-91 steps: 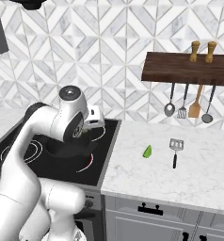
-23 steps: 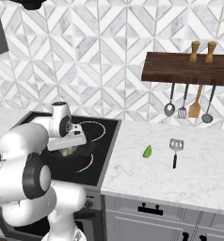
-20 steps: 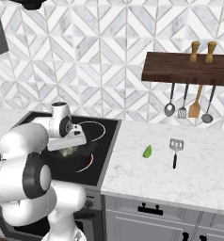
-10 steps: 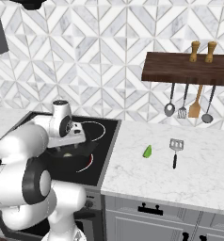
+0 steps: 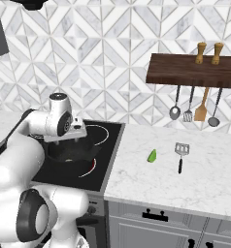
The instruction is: Put the mushroom and lemon wedge in the pot. Retrieve the spatula and lightly stir the vegetables in the pot.
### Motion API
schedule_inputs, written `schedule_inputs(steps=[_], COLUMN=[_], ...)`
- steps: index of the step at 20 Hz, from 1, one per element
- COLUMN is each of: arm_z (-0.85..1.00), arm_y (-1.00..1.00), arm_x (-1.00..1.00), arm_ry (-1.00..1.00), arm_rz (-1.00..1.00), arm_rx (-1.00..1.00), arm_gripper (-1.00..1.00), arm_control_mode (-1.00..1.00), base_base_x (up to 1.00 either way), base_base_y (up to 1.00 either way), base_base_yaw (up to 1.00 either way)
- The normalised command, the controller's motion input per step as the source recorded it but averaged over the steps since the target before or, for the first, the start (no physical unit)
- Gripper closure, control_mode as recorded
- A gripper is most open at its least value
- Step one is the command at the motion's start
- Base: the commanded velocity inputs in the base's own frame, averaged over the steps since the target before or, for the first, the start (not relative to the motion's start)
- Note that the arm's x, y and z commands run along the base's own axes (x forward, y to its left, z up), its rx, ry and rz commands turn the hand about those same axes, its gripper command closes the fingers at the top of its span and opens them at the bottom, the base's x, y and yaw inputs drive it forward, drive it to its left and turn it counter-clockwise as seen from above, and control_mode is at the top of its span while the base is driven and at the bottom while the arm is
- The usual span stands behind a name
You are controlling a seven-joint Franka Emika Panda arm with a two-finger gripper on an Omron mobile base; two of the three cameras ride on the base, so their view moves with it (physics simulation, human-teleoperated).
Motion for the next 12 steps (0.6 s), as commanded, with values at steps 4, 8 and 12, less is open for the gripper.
schedule_inputs(steps=[4, 8, 12], arm_z=[0.77, 0.27, 0.0], arm_y=[-0.45, -0.92, -0.54], arm_x=[-0.11, 0.0, 0.11], arm_ry=[0.08, 0.19, 0.0], arm_rz=[-0.24, -0.28, -0.07], arm_rx=[0.0, 0.0, 0.06], arm_gripper=[-1.0, -1.0, -1.0], arm_control_mode=[-1.0, -1.0, -1.0], base_base_x=[0.0, 0.0, 0.0], base_base_y=[0.0, 0.0, 0.0], base_base_yaw=[0.0, 0.0, 0.0])
